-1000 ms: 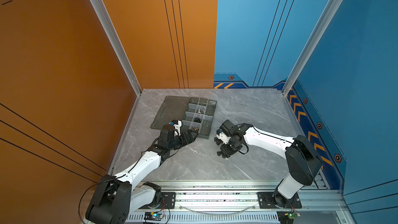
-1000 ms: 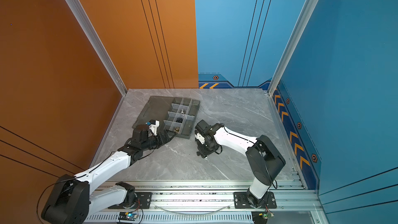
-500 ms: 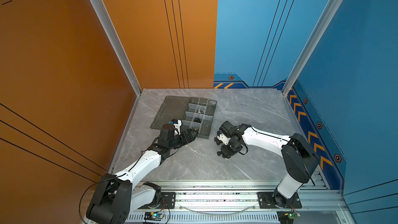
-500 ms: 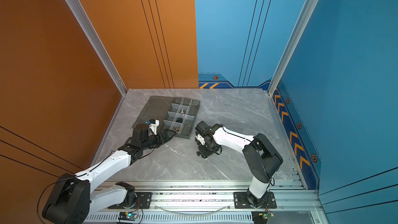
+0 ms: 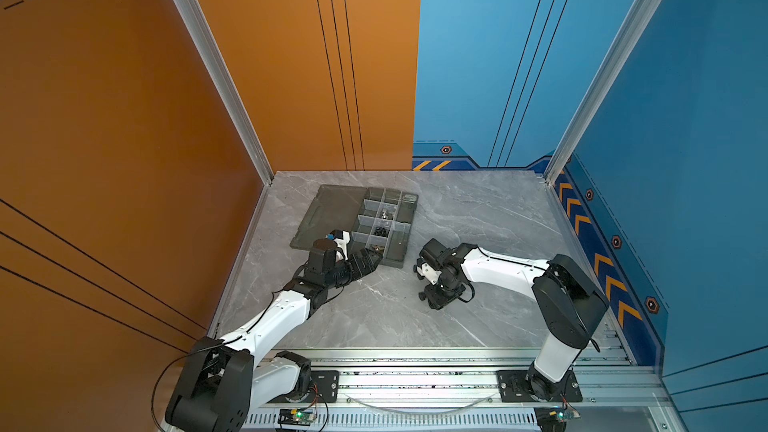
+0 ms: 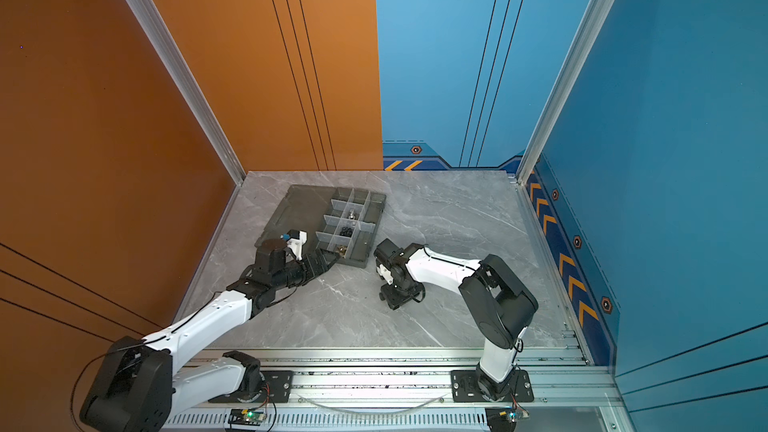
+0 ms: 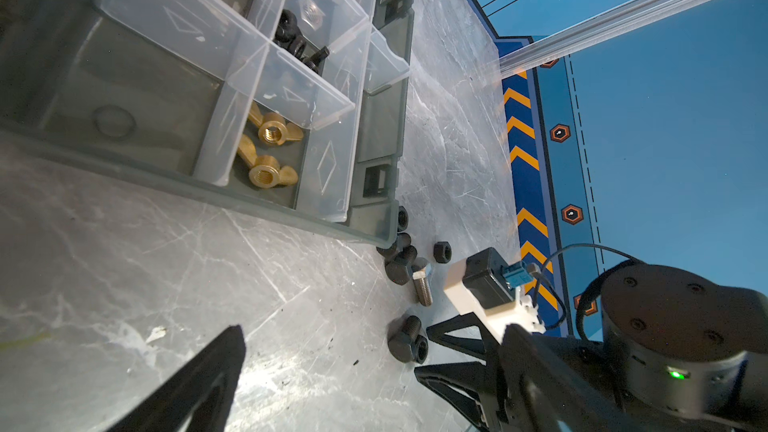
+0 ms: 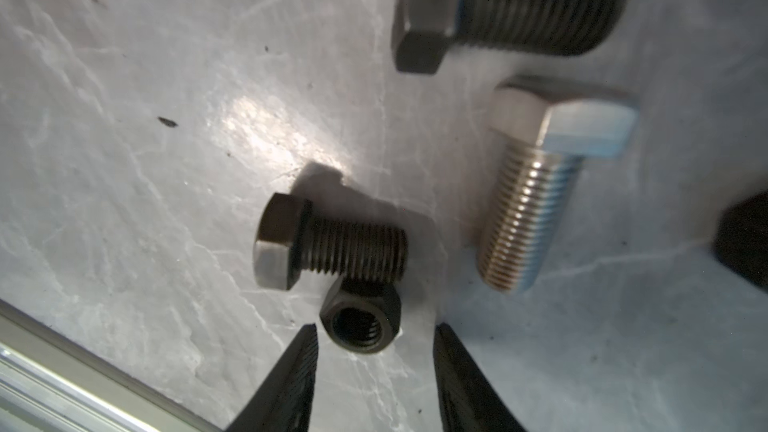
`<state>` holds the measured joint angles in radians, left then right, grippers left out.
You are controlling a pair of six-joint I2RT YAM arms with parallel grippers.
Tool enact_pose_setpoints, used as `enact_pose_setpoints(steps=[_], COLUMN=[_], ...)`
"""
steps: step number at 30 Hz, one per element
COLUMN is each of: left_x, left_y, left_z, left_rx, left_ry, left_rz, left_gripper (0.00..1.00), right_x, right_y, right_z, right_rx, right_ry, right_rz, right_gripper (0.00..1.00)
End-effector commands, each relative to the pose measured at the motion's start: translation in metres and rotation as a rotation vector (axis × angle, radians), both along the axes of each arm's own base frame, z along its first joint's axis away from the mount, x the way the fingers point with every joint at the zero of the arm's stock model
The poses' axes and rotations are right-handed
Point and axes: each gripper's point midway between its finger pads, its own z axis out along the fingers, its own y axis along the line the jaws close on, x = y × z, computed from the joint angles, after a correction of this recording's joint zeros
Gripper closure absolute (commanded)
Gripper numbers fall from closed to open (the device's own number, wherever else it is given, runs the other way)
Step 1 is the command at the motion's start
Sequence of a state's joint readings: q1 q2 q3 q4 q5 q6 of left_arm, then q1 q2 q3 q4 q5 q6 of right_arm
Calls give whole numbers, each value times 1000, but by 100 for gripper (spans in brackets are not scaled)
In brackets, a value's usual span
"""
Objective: Sort the screws and nuts into containers
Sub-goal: 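Lower the right gripper and close on a black hex nut, then carry the black hex nut with the right gripper over the organizer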
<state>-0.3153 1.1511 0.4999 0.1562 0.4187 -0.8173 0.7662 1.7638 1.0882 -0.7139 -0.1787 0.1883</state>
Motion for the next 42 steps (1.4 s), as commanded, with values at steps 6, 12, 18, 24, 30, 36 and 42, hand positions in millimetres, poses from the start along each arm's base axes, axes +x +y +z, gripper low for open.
enact_pose_setpoints(steps=[6,12,18,24,30,36,42], left_x=[1,2,2,2,3,3,3], left_y=[1,0,0,-1,-2,-3,-3], left_z=[4,4,4,3,3,4,6], left_rx=[9,6,4,2,0,-4,-4], left_ry=[-15,-17,-17,-15,-16,-16,-21], left_rz=[10,8,7,3,1,-4,-4], left_gripper=[2,2,2,2,2,2,2], right_x=[1,2,5,3,3,1,10], right_y=[0,3,8,11,5,5,15], right_z=[-9,-14,-16,-21,-23,-15,22], right_rx=[-28,-26,-36,-58,-89,-71,57], right_ry=[6,10,-6,-3,-7,-4,-14], right_rz=[-16,-23,-18,-1,8,15,8], right_gripper=[56,58,59,59,67,87,96])
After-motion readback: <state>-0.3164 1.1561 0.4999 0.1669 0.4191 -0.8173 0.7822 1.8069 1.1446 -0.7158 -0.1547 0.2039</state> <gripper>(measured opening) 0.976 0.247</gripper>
